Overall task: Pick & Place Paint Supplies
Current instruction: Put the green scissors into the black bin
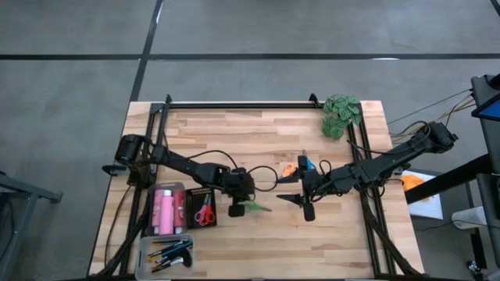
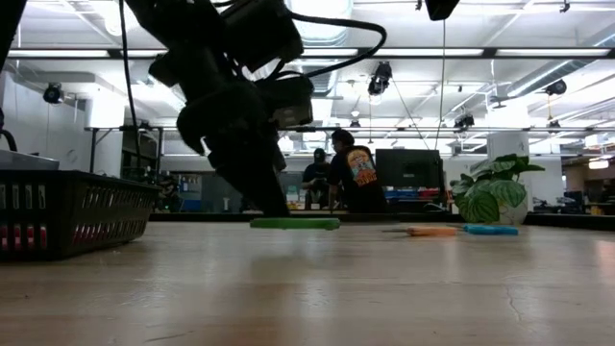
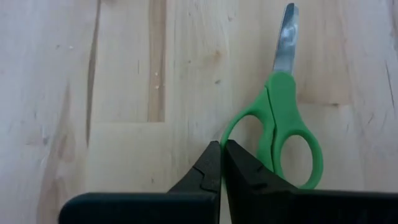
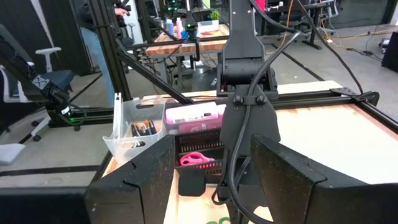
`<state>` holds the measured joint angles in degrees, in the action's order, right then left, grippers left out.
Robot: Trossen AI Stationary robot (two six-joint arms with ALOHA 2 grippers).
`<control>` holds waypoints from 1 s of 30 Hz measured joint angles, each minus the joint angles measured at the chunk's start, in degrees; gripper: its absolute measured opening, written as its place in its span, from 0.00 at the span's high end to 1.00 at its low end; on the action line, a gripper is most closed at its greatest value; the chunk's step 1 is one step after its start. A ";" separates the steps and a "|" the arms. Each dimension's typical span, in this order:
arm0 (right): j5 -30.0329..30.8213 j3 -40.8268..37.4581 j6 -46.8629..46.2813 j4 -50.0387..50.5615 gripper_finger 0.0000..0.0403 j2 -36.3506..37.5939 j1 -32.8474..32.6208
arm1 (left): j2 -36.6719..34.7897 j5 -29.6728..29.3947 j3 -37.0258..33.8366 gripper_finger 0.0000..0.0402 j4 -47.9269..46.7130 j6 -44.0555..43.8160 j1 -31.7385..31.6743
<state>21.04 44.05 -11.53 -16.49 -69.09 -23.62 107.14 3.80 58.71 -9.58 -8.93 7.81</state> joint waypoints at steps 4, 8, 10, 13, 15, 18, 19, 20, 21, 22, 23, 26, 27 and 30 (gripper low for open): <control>0.00 0.00 0.00 0.00 0.48 -0.01 0.00 | -0.07 -0.72 1.64 0.99 -2.33 -0.56 0.00; 0.00 0.00 0.00 0.00 0.48 0.00 0.00 | -0.10 -1.02 3.11 0.99 -4.45 -1.37 0.00; 0.00 0.00 0.00 0.00 0.48 -0.01 0.00 | -0.17 -1.28 3.99 0.99 -5.99 -2.67 0.00; 0.00 0.00 0.00 0.00 0.48 -0.01 0.00 | -0.27 -1.95 5.83 0.99 -9.54 -6.28 0.00; 0.00 0.00 0.00 0.00 0.48 0.01 0.00 | -0.34 -2.80 7.43 0.99 -12.28 -9.42 0.00; -0.01 0.00 0.00 0.00 0.48 0.00 0.00 | -0.61 -3.71 9.61 0.99 -15.85 -13.39 0.00; 0.00 0.00 0.00 0.00 0.48 0.00 0.00 | -0.88 -4.18 10.22 0.99 -17.38 -14.77 0.06; 0.00 0.00 0.00 0.00 0.48 0.01 0.00 | -1.12 -4.76 10.72 0.99 -18.76 -16.30 0.17; -0.02 0.00 0.00 0.00 0.48 0.00 0.00 | -1.47 -5.47 11.20 0.99 -19.90 -17.92 0.35; 0.00 0.00 0.00 0.00 0.48 0.00 0.00 | -1.92 -6.24 11.60 0.99 -21.12 -19.63 0.58; 0.00 0.00 0.00 0.02 0.48 0.01 0.00 | -2.54 -7.18 11.78 0.99 -22.62 -21.79 0.87; -0.01 0.00 0.00 0.02 0.48 0.01 0.00 | -4.95 -10.52 11.83 0.99 -25.57 -29.07 2.16; -0.01 0.00 0.00 0.01 0.48 -0.01 0.00 | -5.88 -12.01 11.83 0.99 -26.77 -31.99 2.77; 0.00 0.00 0.00 0.02 0.48 0.01 0.00 | -8.91 -17.43 11.80 0.99 -30.39 -41.15 5.03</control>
<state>21.04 44.05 -11.53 -16.47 -69.08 -23.62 98.23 -13.63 70.51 -39.97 -50.08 12.84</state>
